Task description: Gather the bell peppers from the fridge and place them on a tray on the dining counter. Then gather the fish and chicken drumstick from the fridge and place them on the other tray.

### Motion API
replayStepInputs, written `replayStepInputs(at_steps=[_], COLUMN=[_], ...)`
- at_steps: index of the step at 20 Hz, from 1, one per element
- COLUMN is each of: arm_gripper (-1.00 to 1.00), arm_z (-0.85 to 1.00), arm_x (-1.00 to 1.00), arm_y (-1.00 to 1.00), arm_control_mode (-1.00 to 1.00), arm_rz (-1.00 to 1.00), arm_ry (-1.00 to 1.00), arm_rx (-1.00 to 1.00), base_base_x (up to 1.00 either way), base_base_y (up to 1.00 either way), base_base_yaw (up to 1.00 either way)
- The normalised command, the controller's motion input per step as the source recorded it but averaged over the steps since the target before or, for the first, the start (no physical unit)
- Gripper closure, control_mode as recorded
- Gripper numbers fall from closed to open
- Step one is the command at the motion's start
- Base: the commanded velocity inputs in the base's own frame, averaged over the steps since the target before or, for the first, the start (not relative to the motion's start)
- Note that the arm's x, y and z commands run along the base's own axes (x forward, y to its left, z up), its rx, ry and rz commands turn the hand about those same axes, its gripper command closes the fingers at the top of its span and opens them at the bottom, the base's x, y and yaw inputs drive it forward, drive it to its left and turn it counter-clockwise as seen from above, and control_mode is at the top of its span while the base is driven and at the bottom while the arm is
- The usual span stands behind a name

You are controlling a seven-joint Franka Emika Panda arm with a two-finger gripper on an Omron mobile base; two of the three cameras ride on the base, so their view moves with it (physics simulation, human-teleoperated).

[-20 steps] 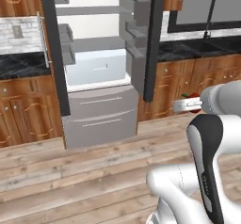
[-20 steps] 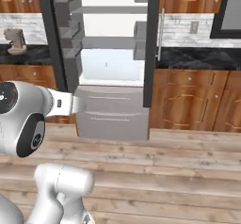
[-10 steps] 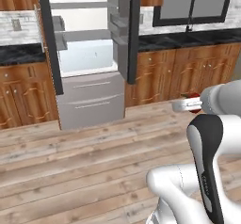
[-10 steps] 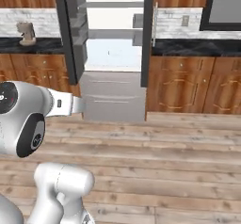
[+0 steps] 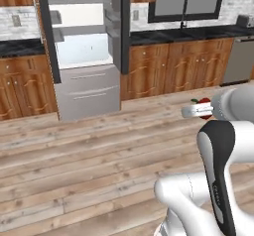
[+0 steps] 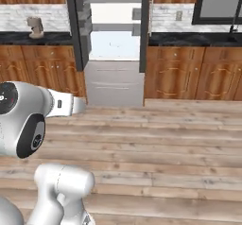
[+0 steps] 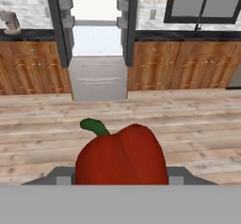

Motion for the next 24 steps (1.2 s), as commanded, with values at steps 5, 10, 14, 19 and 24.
replayStepInputs(at_steps=[5,10,14,19,24], arm_gripper=[1.0,1.0,1.0,1.0,1.0], arm_z=[0.0,0.0,0.0,0.0,0.0], arm_x=[0.0,0.0,0.0,0.0,0.0], arm_y=[0.0,0.0,0.0,0.0,0.0], arm_control_mode=[1.0,1.0,1.0,1.0,1.0], arm_rz=[0.0,0.0,0.0,0.0,0.0], arm_ry=[0.0,0.0,0.0,0.0,0.0], arm_rx=[0.0,0.0,0.0,0.0,0.0], base_base_x=[-1.0,-1.0,-1.0,-1.0,-1.0], base_base_y=[-0.18,-0.2,-0.21,-0.2,-0.24], base_base_yaw=[-0.03,-0.03,-0.03,-0.03,-0.03])
